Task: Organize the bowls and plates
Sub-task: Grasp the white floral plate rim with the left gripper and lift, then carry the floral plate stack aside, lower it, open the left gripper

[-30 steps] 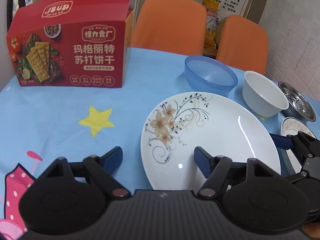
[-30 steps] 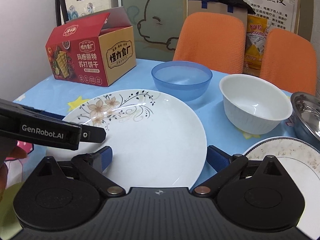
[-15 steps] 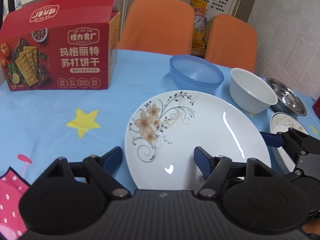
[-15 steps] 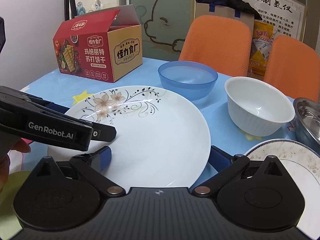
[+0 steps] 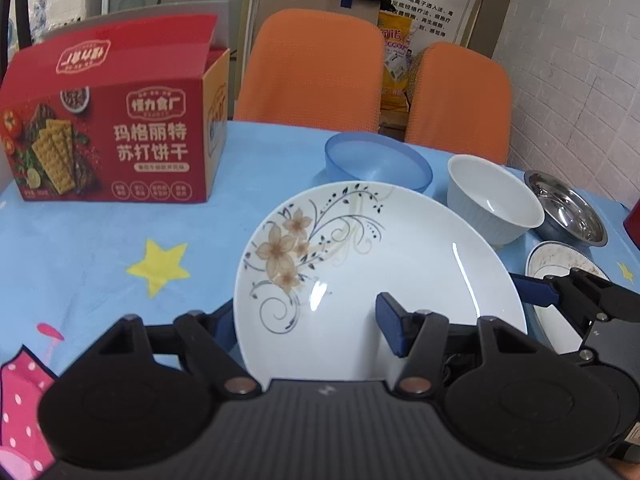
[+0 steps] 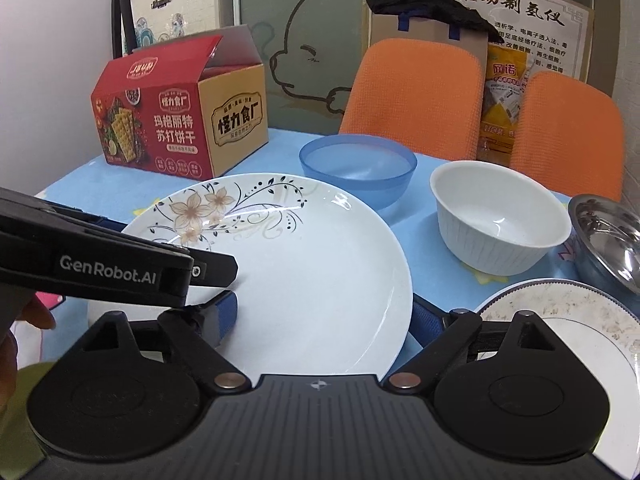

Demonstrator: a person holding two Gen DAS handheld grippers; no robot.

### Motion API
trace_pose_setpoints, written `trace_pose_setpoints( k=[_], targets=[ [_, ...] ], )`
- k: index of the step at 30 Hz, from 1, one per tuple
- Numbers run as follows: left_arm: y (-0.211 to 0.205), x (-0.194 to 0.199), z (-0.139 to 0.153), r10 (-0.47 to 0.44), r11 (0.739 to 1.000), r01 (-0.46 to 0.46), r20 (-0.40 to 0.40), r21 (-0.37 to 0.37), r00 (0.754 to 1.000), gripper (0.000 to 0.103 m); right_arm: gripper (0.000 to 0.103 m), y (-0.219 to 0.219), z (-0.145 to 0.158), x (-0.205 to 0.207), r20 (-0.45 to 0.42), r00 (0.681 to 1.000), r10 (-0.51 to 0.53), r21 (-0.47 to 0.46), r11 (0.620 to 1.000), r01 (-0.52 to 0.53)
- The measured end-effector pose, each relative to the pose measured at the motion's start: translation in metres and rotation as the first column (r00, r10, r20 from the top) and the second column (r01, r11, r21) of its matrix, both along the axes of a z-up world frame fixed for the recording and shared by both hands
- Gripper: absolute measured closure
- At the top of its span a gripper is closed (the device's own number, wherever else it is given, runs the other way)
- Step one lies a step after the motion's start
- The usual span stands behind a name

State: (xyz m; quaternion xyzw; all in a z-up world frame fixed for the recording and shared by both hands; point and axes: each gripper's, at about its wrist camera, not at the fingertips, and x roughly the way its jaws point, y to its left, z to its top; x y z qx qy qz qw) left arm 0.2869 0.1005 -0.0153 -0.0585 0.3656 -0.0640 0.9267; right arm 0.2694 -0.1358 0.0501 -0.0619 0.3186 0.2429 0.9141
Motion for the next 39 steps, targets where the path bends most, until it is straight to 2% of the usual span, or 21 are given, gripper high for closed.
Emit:
trace_pose_setpoints(
  k=[6, 14, 17, 20, 24, 29, 32, 35, 39],
  targets=[
    [-0.002, -0.005, 0.010, 0.015, 1.000, -0.015, 0.010, 0.001, 1.000, 0.045, 0.000, 0.000, 0.013, -0.007, 0.020, 1.000, -0.015, 0.013, 1.000, 0.015],
    [0.003, 0.005, -0.004, 0.040, 0.999, -0.040, -0.040, 0.007, 0.998, 0.043, 0.000, 0.006, -0.008, 0.013, -0.096, 0.995, -0.002, 0.046, 0.999, 0.006],
    [0.008, 0.008, -0.011, 0.046, 0.999, -0.047, -0.053, -0.015, 0.998, 0.041, 0.000, 0.013, -0.009, 0.011, -0.060, 0.998, 0.019, 0.013, 1.000, -0.018],
    [0.012, 0.007, -0.015, 0.039, 0.999, -0.041, -0.056, -0.034, 0.998, 0.040, 0.000, 0.010, -0.009, 0.011, -0.064, 0.997, 0.040, 0.020, 0.999, -0.039],
    [0.012, 0.000, -0.014, 0.021, 1.000, -0.021, -0.030, -0.020, 0.999, 0.040, 0.000, 0.003, -0.010, 0.006, -0.084, 0.996, 0.040, 0.028, 0.999, -0.037],
    [0.006, 0.002, -0.017, 0.039, 0.999, -0.039, -0.029, -0.002, 0.999, 0.040, 0.000, 0.012, -0.014, 0.004, -0.080, 0.995, 0.058, 0.020, 0.998, -0.056],
    [0.004, 0.006, -0.013, 0.049, 0.999, -0.049, -0.047, -0.003, 0.998, 0.041, 0.000, 0.015, -0.009, 0.007, -0.103, 0.994, 0.038, 0.007, 0.999, -0.038],
    [0.006, 0.008, -0.005, 0.047, 0.998, -0.048, -0.035, -0.031, 0.998, 0.041, 0.000, 0.012, -0.001, 0.006, -0.078, 0.997, 0.024, 0.008, 1.000, -0.023],
    [0.002, 0.003, 0.008, 0.045, 0.999, -0.045, 0.000, -0.016, 0.999, 0.041, 0.000, 0.010, 0.012, 0.002, -0.048, 0.999, 0.009, 0.013, 1.000, -0.009]
  ],
)
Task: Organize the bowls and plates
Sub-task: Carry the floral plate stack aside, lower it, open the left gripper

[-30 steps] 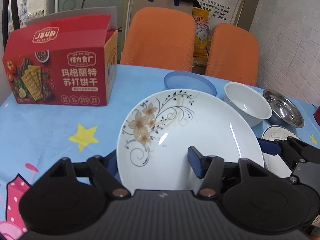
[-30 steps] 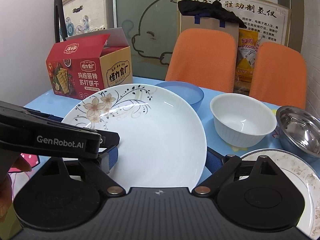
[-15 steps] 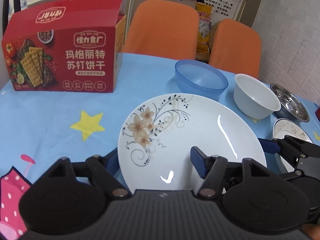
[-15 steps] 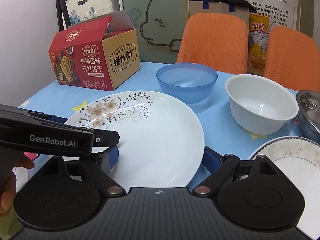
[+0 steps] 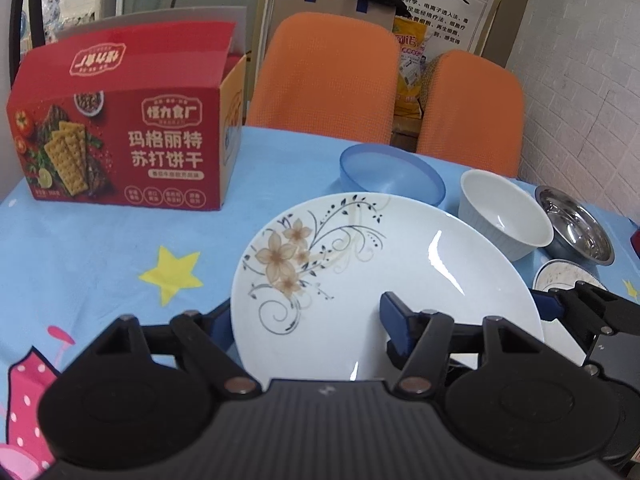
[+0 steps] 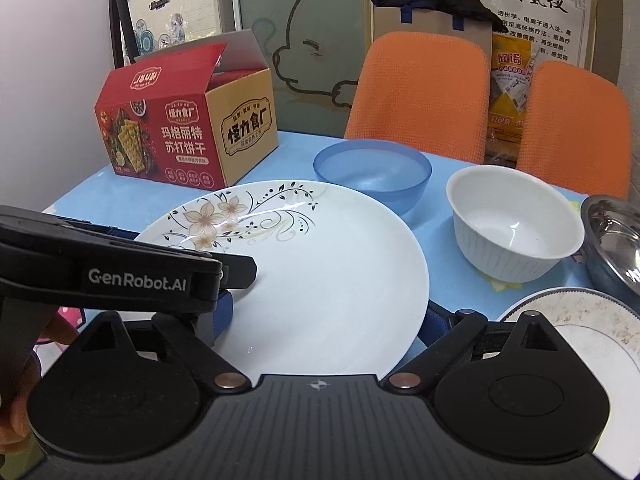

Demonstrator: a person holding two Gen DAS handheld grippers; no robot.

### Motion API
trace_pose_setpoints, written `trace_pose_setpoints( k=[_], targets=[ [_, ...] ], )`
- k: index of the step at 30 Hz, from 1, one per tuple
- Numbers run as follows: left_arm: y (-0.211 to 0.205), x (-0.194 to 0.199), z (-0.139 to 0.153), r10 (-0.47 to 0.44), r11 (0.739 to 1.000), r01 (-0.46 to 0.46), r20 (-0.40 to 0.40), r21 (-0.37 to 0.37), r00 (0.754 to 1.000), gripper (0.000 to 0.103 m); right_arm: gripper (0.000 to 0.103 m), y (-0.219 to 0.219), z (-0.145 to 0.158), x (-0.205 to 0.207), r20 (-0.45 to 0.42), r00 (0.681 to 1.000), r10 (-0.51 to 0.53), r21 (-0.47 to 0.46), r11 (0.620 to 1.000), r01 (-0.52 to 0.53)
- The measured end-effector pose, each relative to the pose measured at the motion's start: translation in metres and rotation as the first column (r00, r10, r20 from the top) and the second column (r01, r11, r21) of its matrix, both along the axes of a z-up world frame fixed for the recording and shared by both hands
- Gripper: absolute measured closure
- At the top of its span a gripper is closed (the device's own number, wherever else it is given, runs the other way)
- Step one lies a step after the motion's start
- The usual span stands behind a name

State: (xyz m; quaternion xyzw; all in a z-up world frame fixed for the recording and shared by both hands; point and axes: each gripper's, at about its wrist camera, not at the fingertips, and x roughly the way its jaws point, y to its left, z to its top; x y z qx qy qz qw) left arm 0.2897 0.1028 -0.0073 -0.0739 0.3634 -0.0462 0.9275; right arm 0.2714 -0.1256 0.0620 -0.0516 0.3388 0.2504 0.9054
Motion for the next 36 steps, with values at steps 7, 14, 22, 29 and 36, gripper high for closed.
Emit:
trace_pose_setpoints(
  k=[7, 14, 22, 29, 36],
  targets=[
    [0.002, -0.040, 0.023, -0.013, 1.000, 0.013, 0.037, -0.011, 0.999, 0.041, 0.000, -0.005, 0.022, -0.033, 0.032, 0.999, -0.006, 0.016, 1.000, 0.005],
    [0.006, -0.113, 0.030, -0.004, 1.000, 0.005, 0.053, -0.018, 0.999, 0.041, 0.000, -0.007, 0.031, -0.100, 0.036, 0.999, 0.003, 0.027, 1.000, -0.004],
    [0.003, -0.181, 0.009, 0.001, 1.000, -0.001, 0.023, -0.024, 1.000, 0.041, 0.000, -0.009, 0.017, -0.170, 0.027, 0.999, -0.019, 0.027, 0.999, 0.018],
    [0.001, -0.193, -0.014, 0.003, 0.999, -0.004, -0.011, -0.054, 1.000, 0.040, 0.000, -0.009, 0.000, -0.180, 0.029, 0.999, -0.044, 0.001, 0.999, 0.044],
    [0.011, -0.194, -0.009, 0.013, 0.997, -0.011, 0.034, -0.073, 0.999, 0.036, 0.000, -0.015, -0.006, -0.180, 0.038, 0.998, -0.059, 0.013, 0.998, 0.059]
  ],
)
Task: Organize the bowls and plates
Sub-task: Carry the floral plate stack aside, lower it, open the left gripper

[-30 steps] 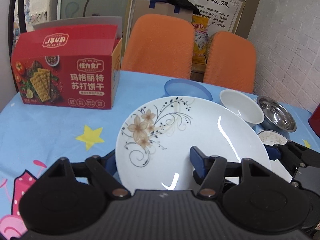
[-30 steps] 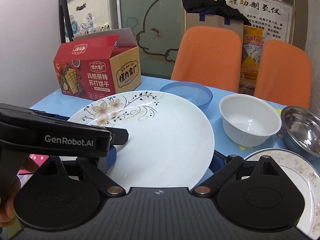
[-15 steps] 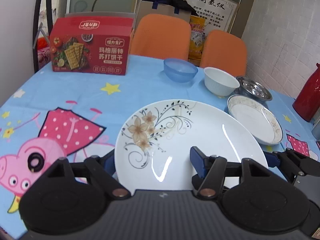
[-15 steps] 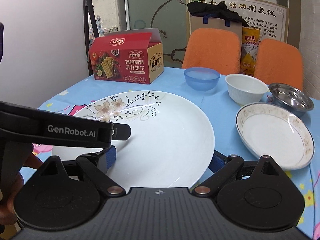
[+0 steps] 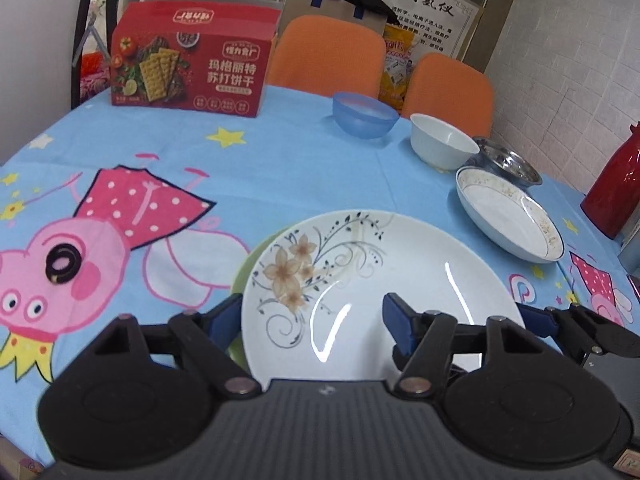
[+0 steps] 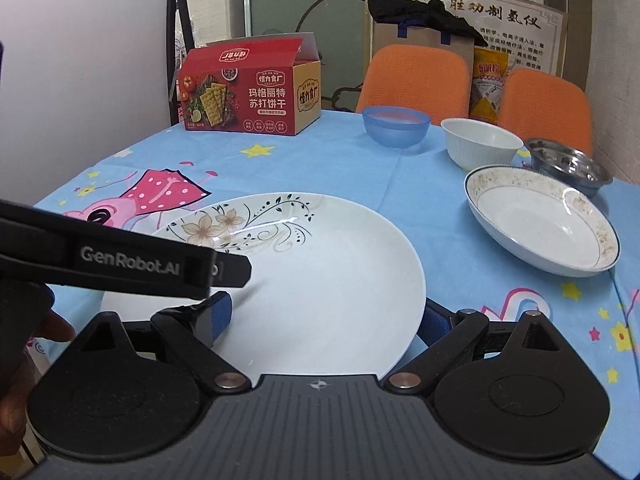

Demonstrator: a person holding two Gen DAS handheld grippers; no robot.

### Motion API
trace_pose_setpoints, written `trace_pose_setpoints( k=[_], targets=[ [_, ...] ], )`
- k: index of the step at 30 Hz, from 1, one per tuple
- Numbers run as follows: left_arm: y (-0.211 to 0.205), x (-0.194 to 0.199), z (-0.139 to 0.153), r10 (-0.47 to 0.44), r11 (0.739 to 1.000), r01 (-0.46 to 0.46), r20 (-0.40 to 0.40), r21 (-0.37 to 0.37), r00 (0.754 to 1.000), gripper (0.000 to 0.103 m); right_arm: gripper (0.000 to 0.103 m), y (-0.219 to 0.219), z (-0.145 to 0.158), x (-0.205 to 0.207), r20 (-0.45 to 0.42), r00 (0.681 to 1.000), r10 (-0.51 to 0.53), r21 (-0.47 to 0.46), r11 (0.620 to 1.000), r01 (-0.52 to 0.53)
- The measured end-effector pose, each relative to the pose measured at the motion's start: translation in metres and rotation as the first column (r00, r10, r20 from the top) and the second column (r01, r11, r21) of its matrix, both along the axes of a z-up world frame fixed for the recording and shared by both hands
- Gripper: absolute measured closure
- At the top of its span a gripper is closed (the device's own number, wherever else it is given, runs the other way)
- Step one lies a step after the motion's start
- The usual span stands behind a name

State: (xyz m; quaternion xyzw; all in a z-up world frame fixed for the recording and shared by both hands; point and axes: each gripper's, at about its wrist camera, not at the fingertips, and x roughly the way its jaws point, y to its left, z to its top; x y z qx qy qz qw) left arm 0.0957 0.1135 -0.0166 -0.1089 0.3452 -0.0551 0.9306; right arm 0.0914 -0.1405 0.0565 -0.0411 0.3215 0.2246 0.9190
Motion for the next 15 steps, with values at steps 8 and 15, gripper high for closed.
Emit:
trace_pose_setpoints(
  k=[8, 15],
  targets=[
    [0.005, 0.000, 0.025, 0.008, 1.000, -0.007, 0.065, -0.021, 0.998, 0.034, 0.000, -0.027, 0.020, -0.001, 0.050, 0.996, -0.070, 0.087, 0.994, 0.066],
    [-0.018, 0.003, 0.022, -0.042, 0.999, 0.043, 0.039, -0.021, 0.998, 0.034, 0.000, -0.060, 0.015, -0.005, 0.001, 0.987, -0.158, 0.115, 0.981, 0.157]
  ],
)
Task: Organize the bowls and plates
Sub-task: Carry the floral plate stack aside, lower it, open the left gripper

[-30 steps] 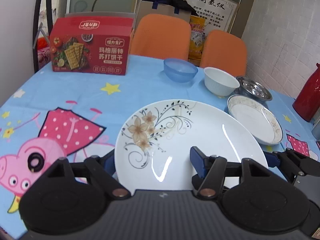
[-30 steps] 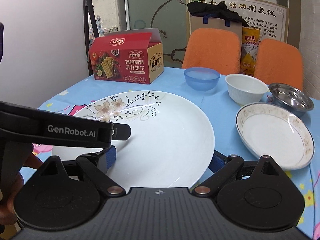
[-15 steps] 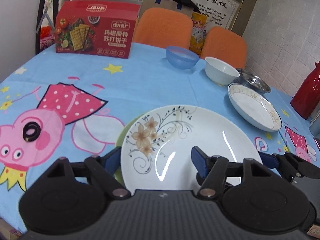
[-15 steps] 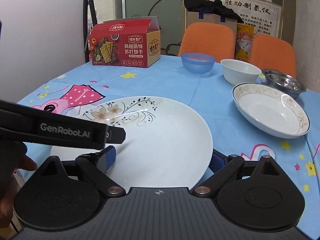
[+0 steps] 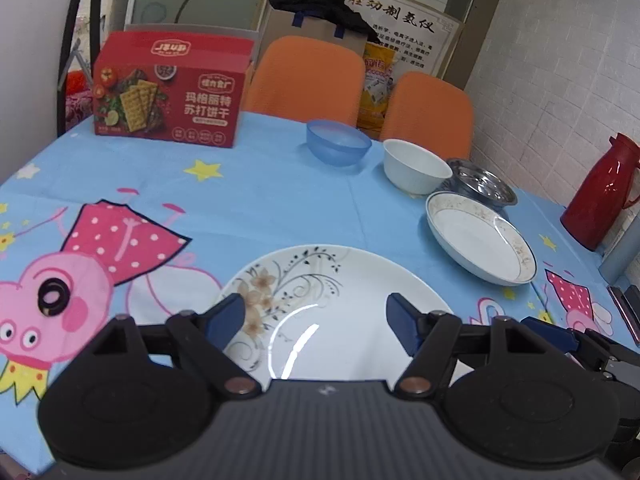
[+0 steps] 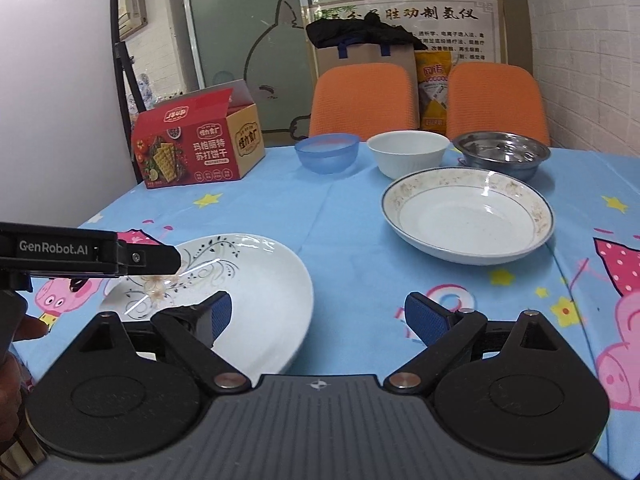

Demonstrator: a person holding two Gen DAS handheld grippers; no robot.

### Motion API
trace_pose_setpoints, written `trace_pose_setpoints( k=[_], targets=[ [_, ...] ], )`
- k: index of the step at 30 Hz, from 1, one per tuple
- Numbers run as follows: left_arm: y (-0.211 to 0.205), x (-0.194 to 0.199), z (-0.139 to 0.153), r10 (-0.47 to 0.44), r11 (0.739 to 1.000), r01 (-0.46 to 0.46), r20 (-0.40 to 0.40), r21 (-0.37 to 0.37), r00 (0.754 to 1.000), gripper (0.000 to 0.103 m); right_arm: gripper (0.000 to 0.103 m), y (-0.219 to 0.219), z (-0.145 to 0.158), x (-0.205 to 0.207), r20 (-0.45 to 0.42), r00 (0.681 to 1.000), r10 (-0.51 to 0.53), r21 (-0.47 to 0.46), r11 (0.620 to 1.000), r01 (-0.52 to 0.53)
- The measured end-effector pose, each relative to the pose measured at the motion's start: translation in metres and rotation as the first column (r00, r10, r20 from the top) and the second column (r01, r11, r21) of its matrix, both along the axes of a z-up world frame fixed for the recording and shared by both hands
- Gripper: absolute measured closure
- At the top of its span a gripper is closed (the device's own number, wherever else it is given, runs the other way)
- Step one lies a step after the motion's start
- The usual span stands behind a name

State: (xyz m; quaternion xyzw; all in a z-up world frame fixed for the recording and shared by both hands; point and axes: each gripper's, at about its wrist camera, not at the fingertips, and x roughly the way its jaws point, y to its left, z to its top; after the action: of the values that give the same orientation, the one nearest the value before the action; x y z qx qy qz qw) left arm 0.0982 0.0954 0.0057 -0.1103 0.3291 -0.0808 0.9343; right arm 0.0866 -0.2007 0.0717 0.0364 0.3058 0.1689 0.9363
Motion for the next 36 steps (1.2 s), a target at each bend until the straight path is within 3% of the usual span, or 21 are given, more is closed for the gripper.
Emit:
trace_pose_setpoints(
  k=[10, 17, 21, 24, 29, 36],
  targets=[
    [-0.060, -0.008, 0.012, -0.103, 0.994, 0.102, 0.021, 0.027, 0.994, 0.033, 0.000, -0.053, -0.005, -0.015, -0.051, 0.988, -0.143, 0.065, 0.987, 0.147],
    [-0.085, -0.030, 0.026, -0.119, 0.991, 0.116, 0.040, 0.072, 0.992, 0.033, 0.000, -0.080, 0.004, -0.035, -0.038, 0.979, -0.201, 0.128, 0.970, 0.204],
    [-0.094, -0.044, 0.033, -0.100, 0.987, 0.093, 0.048, 0.130, 0.994, 0.032, 0.000, -0.088, 0.009, -0.046, -0.056, 0.968, -0.246, 0.124, 0.960, 0.251],
    [-0.101, -0.053, 0.036, -0.102, 0.982, 0.090, 0.062, 0.164, 0.993, 0.032, 0.000, -0.087, 0.010, -0.054, -0.058, 0.953, -0.297, 0.067, 0.951, 0.301],
    [-0.113, -0.057, 0.037, -0.112, 0.972, 0.095, 0.070, 0.213, 0.991, 0.031, 0.000, -0.085, 0.015, -0.067, 0.000, 0.968, -0.252, 0.029, 0.967, 0.252],
    [-0.120, -0.029, 0.027, -0.156, 0.975, 0.151, 0.014, 0.162, 0.988, 0.029, 0.000, -0.097, 0.017, -0.055, 0.009, 0.982, -0.190, 0.110, 0.976, 0.188]
  ],
)
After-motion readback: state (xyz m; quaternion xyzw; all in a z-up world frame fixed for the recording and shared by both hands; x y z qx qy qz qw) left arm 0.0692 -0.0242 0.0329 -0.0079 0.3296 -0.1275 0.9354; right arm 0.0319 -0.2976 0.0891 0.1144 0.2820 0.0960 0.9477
